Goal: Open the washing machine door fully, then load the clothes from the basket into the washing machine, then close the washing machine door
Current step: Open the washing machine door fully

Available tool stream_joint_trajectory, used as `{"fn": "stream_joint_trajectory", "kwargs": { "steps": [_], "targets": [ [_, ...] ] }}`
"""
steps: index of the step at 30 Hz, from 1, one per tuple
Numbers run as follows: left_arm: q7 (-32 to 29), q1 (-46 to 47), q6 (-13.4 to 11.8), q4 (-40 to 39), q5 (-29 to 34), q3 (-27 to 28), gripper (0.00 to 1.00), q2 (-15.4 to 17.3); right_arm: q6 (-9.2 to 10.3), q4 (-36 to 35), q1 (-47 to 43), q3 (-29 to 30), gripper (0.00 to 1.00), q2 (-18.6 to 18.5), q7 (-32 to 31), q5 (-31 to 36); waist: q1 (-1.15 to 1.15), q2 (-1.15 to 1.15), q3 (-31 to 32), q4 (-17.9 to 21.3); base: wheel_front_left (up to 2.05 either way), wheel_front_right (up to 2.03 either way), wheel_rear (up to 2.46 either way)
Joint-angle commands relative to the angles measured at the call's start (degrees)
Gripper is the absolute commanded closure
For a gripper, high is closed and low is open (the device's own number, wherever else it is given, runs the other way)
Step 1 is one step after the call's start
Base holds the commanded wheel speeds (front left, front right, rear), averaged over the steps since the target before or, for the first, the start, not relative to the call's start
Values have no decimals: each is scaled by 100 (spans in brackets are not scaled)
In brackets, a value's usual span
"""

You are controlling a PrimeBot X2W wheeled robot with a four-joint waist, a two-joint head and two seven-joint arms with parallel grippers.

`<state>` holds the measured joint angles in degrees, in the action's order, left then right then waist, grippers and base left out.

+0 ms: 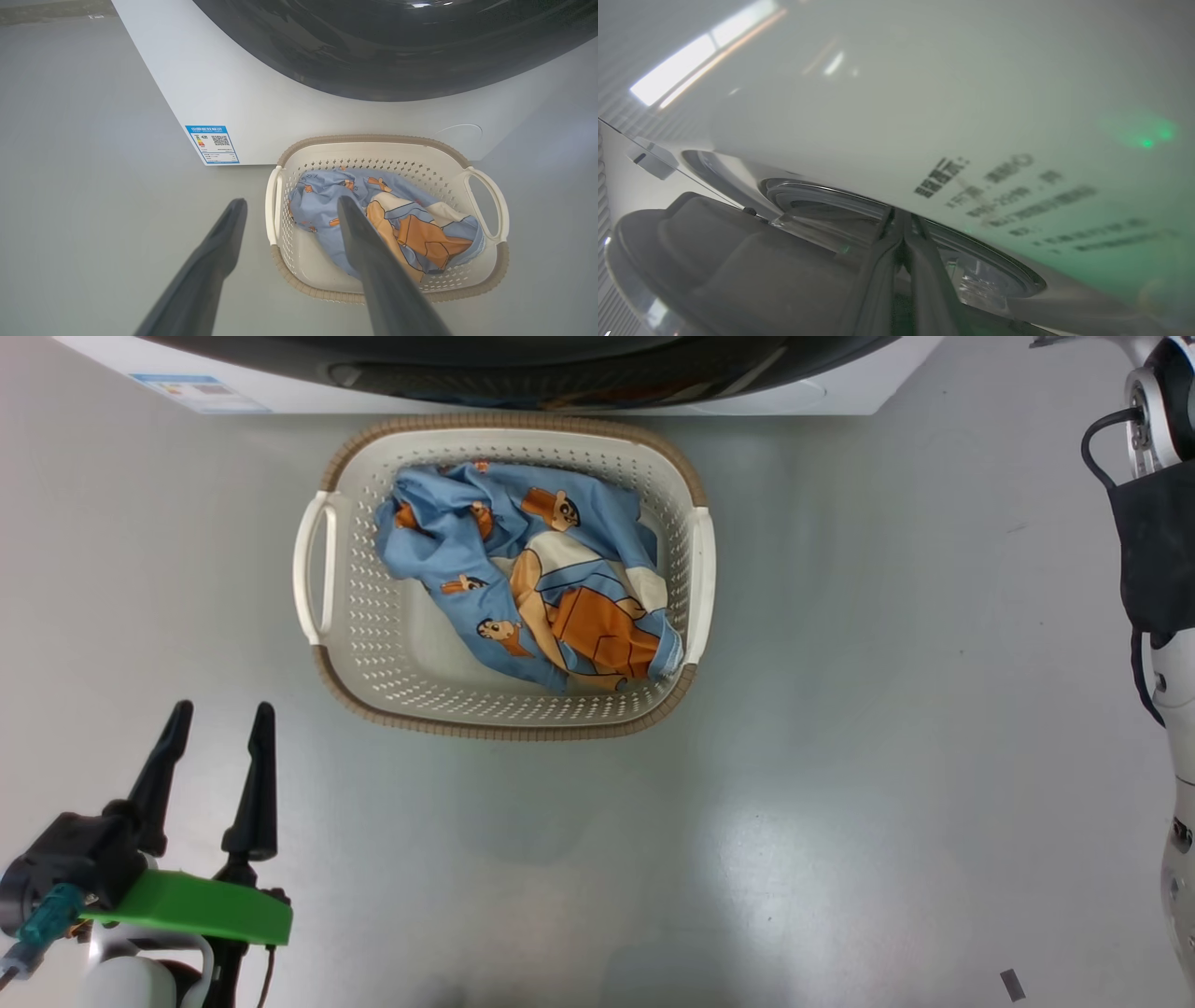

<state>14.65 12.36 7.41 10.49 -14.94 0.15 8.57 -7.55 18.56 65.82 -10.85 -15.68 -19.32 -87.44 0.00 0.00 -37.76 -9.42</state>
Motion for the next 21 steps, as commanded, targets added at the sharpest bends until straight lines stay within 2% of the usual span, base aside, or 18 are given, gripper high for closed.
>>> {"fn": "stream_joint_trajectory", "kwargs": {
  "steps": [1,12,21],
  "targets": [
    [35,39,8,-109,-12,231,0,182,6,-128,-16,-202,100,218,-121,-80,0,0,-2,24,0,0,0],
    [35,20,8,-118,-38,230,0,241,6,-271,-129,-354,100,290,-332,-189,0,0,35,178,0,0,0],
    [35,-9,8,-136,-13,253,0,272,6,-545,-364,-697,100,394,-617,-189,0,0,153,323,0,0,0]
  ]
}}
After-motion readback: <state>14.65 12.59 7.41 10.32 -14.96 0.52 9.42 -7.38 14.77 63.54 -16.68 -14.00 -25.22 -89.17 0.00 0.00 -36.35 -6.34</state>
